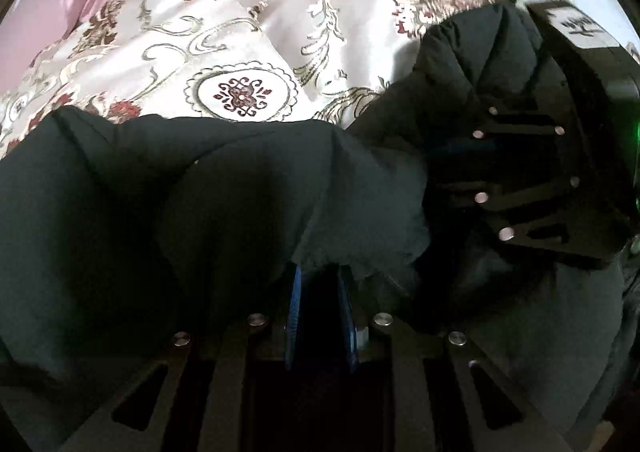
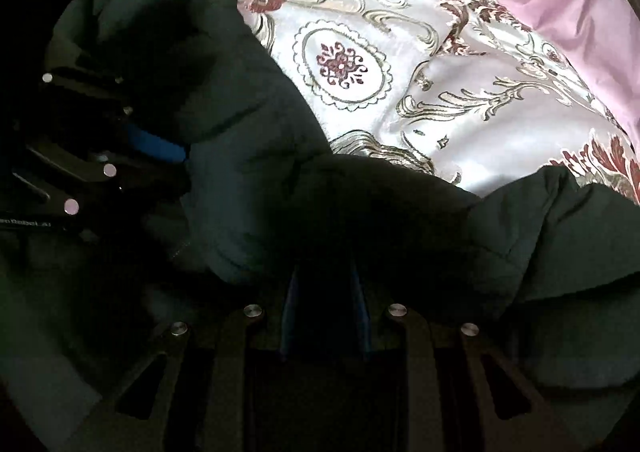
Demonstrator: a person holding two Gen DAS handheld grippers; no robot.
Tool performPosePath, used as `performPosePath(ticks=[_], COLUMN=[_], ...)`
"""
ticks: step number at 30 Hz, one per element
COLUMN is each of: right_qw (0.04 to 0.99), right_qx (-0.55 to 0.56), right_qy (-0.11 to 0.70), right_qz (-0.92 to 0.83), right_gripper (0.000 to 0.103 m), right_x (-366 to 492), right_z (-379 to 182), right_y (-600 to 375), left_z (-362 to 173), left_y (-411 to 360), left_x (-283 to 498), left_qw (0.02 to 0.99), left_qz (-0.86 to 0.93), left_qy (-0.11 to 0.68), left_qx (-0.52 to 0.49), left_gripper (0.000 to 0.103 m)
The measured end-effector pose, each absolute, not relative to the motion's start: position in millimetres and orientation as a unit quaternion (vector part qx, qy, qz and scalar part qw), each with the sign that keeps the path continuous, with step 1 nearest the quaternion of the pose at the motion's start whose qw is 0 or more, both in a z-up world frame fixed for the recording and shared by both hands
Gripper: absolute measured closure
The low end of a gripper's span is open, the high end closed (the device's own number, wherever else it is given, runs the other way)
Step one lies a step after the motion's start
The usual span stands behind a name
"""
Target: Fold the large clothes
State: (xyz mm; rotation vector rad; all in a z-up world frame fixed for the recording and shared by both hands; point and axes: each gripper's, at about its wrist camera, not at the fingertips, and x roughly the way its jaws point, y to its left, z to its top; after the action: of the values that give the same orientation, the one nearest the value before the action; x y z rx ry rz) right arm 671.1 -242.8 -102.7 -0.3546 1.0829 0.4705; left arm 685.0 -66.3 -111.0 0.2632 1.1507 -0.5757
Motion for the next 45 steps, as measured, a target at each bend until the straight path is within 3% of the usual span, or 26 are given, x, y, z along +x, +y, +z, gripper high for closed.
performPosePath(ticks=[5, 12, 15, 19, 24, 26, 28, 32, 45], right_qw=[0.836, 0.824, 0.836, 0.854, 0.877, 0.892, 0.901, 0.911, 0.919], right_qx=[-0.064, -0.075, -0.043, -0.026, -0.016, -0.020, -0.021, -0.010, -0.001], right_qy=[0.481, 0.507, 0.495, 0.476, 0.441, 0.416, 0.397, 0.380, 0.357], right_qz=[0.256, 0.241, 0.231, 0.208, 0.190, 0.178, 0.172, 0.162, 0.166], right_gripper=[0.081, 0.081, 0.071, 0.055, 0.039, 0.022, 0.014, 0.010, 0.007], right_x=[658.6, 647.4, 641.0, 628.2, 602.8, 587.0, 576.3, 554.5, 447.0], right_z=[-67.8, -73.7, -61.3, -43.6, -14.8, 1.8, 17.2, 45.0, 130.9], right_y=[-259.4, -262.1, -275.0, -289.4, -306.6, -312.7, -316.8, -324.2, -306.5], left_z=[-101.5, -84.4, -76.6, -56.1, -24.0, -9.2, 3.8, 35.3, 130.9], left_y=[-46.3, -29.0, -13.6, -5.3, -4.4, -5.0, -7.7, -7.8, -9.5], left_x=[679.4, 655.9, 646.6, 629.2, 599.8, 584.4, 571.5, 534.4, 400.7], left_qw=[0.804, 0.824, 0.833, 0.853, 0.872, 0.878, 0.882, 0.898, 0.936], left_qz=[-0.254, -0.219, -0.197, -0.160, -0.139, -0.125, -0.112, -0.103, -0.072], left_qy=[0.534, 0.522, 0.513, 0.482, 0.449, 0.440, 0.435, 0.405, 0.337], left_qx=[0.057, 0.001, -0.066, -0.121, -0.140, -0.142, -0.142, -0.135, -0.064], left_gripper=[0.084, 0.080, 0.067, 0.023, 0.018, 0.014, 0.006, 0.000, 0.000])
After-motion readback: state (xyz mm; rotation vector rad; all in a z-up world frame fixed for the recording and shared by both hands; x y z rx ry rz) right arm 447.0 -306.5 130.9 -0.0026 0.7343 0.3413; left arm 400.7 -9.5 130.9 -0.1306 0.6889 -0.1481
